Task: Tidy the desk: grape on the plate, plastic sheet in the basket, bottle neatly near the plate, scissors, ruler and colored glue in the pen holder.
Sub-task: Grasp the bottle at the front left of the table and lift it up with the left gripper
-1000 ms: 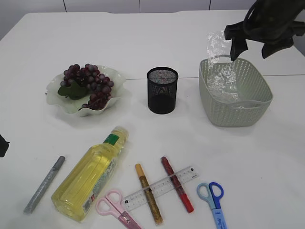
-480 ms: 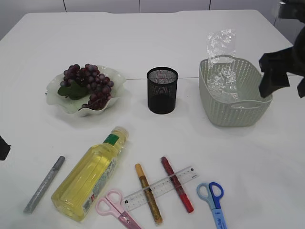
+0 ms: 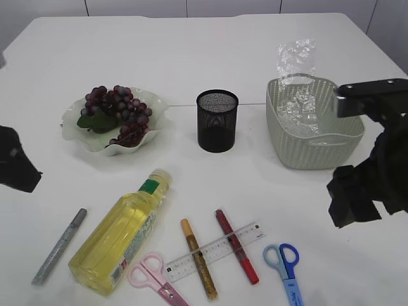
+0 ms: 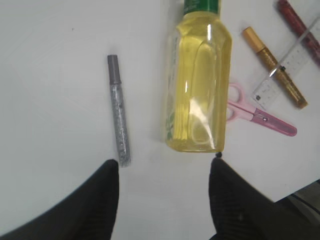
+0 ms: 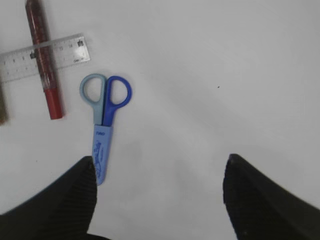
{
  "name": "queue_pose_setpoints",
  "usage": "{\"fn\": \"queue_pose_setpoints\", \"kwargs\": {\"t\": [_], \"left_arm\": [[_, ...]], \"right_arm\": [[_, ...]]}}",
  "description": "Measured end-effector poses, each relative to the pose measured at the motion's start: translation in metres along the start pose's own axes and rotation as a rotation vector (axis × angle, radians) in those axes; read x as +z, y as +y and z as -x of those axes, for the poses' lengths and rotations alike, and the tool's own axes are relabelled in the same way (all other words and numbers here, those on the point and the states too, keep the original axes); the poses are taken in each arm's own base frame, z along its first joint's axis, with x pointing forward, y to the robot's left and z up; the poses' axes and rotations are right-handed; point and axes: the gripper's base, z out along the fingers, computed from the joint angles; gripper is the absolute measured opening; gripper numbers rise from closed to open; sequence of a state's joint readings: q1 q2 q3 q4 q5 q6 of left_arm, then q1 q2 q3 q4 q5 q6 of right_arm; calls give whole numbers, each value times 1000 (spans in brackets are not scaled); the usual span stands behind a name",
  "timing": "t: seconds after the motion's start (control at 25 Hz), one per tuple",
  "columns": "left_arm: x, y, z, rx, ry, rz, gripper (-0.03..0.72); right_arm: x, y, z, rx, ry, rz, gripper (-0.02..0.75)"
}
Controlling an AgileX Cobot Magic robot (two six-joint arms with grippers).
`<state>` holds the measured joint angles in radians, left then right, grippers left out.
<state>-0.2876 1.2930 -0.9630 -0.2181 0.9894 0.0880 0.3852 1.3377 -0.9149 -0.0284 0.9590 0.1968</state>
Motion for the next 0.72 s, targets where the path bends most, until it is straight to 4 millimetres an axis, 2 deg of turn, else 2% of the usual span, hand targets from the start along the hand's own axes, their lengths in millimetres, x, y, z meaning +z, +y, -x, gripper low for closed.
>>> {"fn": "queue_pose_setpoints", "kwargs": {"t": [0.08, 0.24, 0.52, 0.72], "left_arm": [[-1, -10, 9, 44, 6, 8, 424], [16, -28, 25, 123, 85, 16, 424], [68, -48, 43, 168, 251, 19, 455], [108, -56, 45, 185, 359, 46, 491]], "right_arm": [[0, 6, -3, -23, 20, 3, 577], [-1, 6, -7, -39, 54, -16, 577], [-6, 0, -12, -65, 83, -73, 577], [-6, 0, -12, -65, 83, -75, 577]]}}
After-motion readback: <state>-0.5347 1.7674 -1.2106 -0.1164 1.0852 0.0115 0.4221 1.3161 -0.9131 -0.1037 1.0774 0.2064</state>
